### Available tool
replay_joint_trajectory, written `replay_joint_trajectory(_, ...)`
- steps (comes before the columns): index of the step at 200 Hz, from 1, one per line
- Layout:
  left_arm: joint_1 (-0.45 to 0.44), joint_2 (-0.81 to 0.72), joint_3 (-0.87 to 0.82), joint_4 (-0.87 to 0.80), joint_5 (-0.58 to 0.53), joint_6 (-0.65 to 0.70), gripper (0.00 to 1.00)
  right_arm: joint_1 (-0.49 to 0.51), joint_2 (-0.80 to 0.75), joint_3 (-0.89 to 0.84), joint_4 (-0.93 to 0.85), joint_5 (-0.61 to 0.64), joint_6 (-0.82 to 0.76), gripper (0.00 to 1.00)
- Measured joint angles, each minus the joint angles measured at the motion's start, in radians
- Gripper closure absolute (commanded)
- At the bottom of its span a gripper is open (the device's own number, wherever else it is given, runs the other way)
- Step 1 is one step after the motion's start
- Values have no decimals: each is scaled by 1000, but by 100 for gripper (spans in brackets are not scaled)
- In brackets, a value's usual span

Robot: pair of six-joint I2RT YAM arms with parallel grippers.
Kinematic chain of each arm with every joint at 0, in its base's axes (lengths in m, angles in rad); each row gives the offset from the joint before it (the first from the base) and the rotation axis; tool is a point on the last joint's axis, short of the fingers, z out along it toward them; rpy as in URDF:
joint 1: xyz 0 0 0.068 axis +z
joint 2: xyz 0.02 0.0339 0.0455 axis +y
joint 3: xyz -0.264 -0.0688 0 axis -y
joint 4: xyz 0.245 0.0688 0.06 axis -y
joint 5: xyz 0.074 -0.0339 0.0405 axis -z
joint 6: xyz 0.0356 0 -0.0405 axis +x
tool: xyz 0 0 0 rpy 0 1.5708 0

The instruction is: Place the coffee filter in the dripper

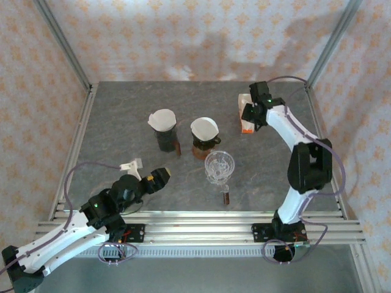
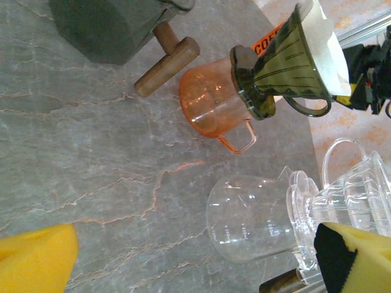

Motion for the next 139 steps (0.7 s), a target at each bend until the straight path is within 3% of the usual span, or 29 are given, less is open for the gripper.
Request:
replay_joint_trajectory(32,0,-60,-20,-9,-6,0,1,-1,38,17,50,-1,14,50)
replay_joint_trajectory(139,0,-84,-47,-31,-14,0,0,-2,185,182,139,0,159,60)
